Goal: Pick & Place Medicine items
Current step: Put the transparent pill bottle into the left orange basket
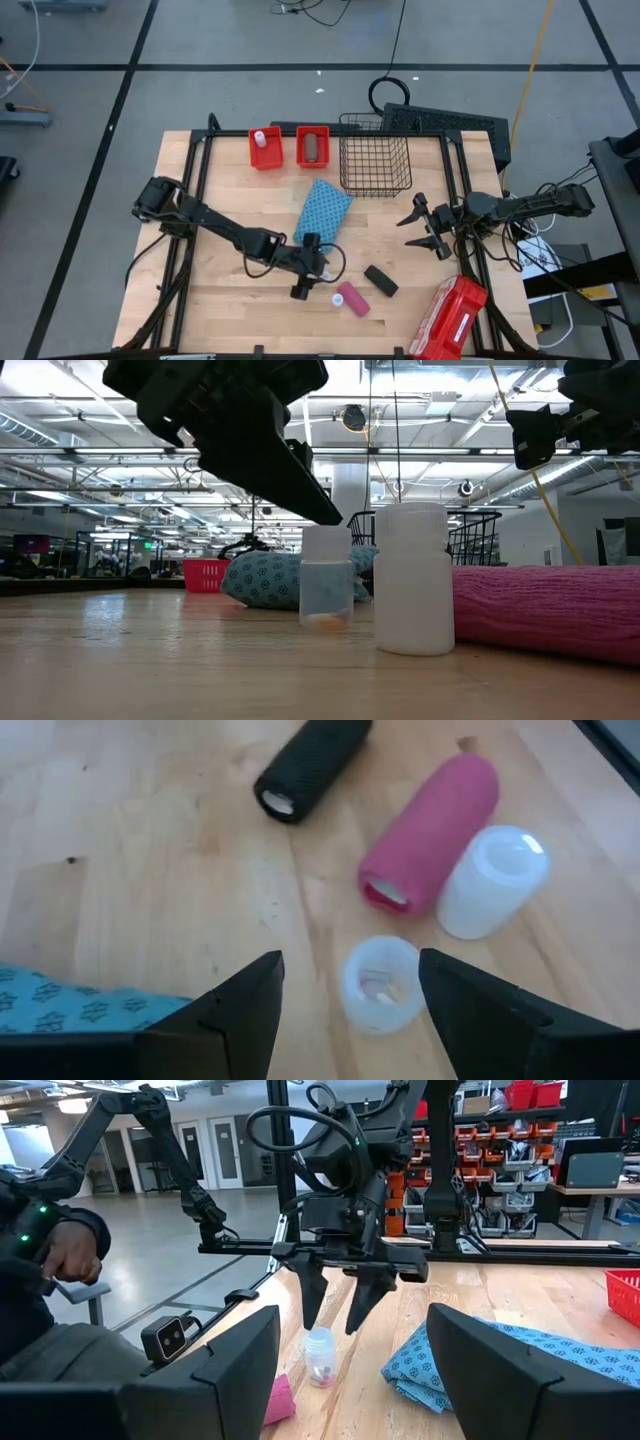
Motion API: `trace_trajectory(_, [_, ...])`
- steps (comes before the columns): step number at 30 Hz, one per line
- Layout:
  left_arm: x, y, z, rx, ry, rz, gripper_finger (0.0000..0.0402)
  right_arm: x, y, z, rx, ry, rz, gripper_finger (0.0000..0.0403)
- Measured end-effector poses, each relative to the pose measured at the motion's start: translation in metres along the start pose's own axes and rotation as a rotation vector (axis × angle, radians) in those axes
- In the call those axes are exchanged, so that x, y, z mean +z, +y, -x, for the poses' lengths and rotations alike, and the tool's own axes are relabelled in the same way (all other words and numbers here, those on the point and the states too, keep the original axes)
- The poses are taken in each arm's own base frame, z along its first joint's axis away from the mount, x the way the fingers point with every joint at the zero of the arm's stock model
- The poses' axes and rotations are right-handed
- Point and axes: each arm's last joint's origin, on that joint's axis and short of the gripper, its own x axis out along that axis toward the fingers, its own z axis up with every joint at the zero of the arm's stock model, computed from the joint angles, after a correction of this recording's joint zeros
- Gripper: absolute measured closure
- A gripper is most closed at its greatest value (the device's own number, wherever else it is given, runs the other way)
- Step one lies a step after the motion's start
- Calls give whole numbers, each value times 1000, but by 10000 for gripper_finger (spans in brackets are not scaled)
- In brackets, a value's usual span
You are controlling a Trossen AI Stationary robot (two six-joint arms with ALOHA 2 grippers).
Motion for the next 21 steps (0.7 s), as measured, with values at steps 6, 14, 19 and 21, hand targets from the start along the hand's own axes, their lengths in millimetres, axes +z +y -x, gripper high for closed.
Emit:
trace_trajectory(6, [0, -6, 1, -17, -4, -10, 110, 0, 0, 0, 0, 0, 0, 161])
trace_trajectory(14, [0, -10, 1, -63, -2, -21, 74, 0, 0, 0, 0, 0, 0, 161])
trace_trajectory(19, [-4, -10, -5, -61, 9, -21, 80, 0, 0, 0, 0, 0, 0, 161])
trace_trajectory(21, [-8, -10, -11, -64, 24, -22, 87, 0, 0, 0, 0, 0, 0, 161])
